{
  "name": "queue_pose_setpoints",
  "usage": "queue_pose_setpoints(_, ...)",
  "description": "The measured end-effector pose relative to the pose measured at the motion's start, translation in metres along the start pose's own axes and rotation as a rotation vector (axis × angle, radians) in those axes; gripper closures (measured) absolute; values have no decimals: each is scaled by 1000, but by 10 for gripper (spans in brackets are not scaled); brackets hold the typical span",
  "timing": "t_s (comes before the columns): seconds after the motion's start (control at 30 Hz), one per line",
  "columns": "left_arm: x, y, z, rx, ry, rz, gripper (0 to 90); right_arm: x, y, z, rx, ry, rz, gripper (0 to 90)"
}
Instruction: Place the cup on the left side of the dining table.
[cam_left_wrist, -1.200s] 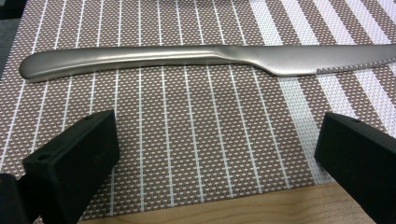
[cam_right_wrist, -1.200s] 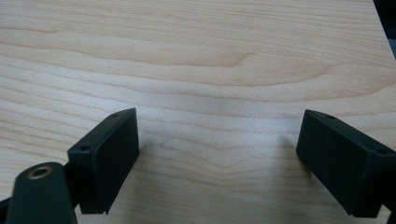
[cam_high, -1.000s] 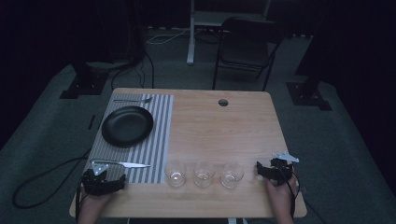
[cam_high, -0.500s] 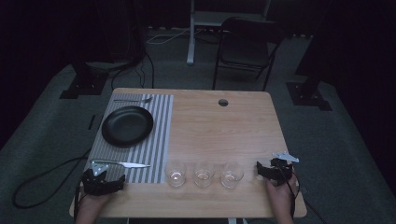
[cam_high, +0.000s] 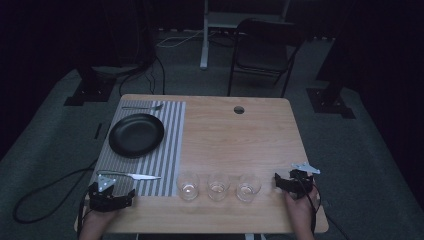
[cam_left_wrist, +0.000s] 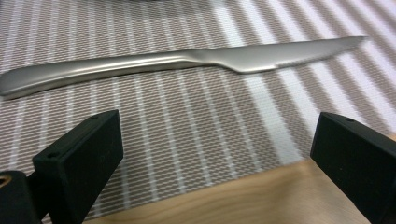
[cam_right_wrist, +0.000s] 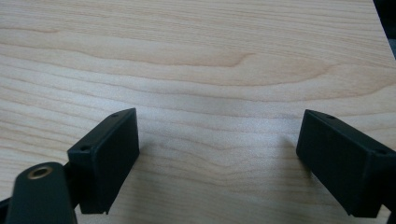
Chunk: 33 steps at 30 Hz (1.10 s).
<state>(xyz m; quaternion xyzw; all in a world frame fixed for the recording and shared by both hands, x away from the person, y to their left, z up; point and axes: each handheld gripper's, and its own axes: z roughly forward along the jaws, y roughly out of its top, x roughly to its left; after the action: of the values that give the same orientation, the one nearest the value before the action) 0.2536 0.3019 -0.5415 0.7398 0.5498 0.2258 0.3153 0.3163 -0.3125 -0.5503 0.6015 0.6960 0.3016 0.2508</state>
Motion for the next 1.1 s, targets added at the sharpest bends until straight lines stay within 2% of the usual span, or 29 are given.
queue_pose_setpoints(0.07,-1,0,-1,-9,-26,10,29,0,0,0,0,0,0,127)
queue_pose_setpoints(0.43,-16,3,-3,-29,-75,79,29,0,0,0,0,0,0,127)
queue_pose_setpoints(0.83,-47,8,-6,-50,-148,184,30,0,0,0,0,0,0,127)
queue_pose_setpoints(1.1,-65,11,-7,-70,-208,226,29,0,0,0,0,0,0,127)
